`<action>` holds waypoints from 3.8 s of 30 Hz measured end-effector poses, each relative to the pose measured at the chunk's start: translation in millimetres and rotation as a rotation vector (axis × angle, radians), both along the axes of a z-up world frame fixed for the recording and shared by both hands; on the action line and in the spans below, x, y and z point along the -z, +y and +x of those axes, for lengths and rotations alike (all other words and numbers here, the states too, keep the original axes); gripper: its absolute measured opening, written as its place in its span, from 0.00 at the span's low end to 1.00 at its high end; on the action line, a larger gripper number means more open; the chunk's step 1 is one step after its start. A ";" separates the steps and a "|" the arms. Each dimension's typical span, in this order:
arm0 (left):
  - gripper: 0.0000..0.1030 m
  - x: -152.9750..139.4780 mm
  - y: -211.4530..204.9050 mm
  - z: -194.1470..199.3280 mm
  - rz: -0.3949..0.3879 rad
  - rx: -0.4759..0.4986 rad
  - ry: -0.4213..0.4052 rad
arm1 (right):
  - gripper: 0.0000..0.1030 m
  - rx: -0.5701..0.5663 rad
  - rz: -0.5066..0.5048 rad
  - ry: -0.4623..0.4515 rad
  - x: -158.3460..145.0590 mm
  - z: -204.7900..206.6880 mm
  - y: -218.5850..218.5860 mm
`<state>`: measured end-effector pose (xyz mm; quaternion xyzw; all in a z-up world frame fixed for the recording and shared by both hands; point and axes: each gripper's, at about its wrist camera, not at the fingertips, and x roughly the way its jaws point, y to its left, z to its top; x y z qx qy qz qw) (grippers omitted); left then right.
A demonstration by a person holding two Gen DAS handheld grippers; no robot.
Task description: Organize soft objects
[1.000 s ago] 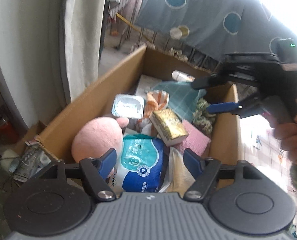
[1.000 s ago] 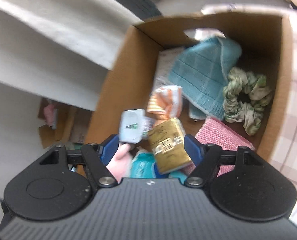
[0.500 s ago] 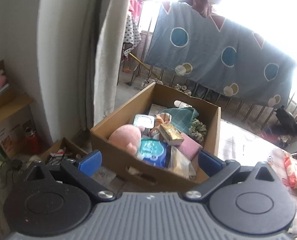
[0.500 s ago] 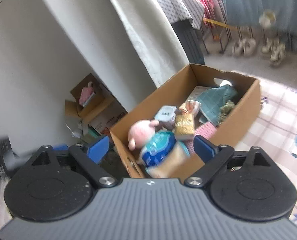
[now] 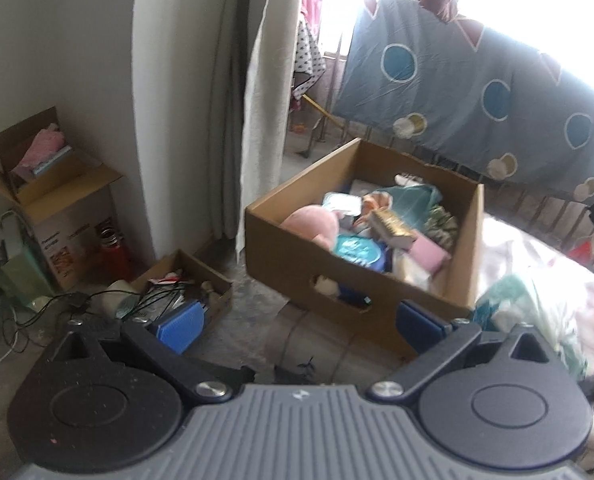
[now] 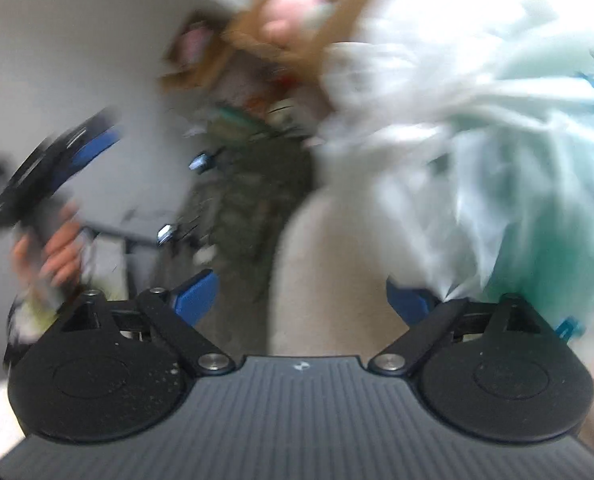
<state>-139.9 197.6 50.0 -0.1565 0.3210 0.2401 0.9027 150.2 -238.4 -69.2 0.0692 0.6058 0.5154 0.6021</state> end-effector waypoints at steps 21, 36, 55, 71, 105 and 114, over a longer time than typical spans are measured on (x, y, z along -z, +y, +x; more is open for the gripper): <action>1.00 42.2 -29.3 5.3 -0.036 0.102 -0.047 | 0.98 0.276 0.370 -0.089 -59.6 36.7 -73.6; 1.00 7.1 -84.5 28.7 0.126 0.109 -0.010 | 0.99 0.769 -0.011 -0.948 -135.2 -58.7 -80.1; 1.00 20.3 -84.4 88.5 0.217 0.109 0.114 | 0.99 0.757 -0.225 -0.874 -75.4 -126.7 -26.8; 1.00 35.8 -75.1 102.6 0.134 0.165 0.154 | 0.99 0.688 -0.266 -0.855 -71.4 -127.6 -7.1; 1.00 46.2 -83.9 107.4 0.116 0.261 0.176 | 0.99 0.707 -0.307 -0.838 -67.6 -121.1 -5.1; 1.00 47.2 -85.9 110.3 0.115 0.281 0.173 | 0.99 0.744 -0.327 -0.843 -69.1 -121.4 -10.2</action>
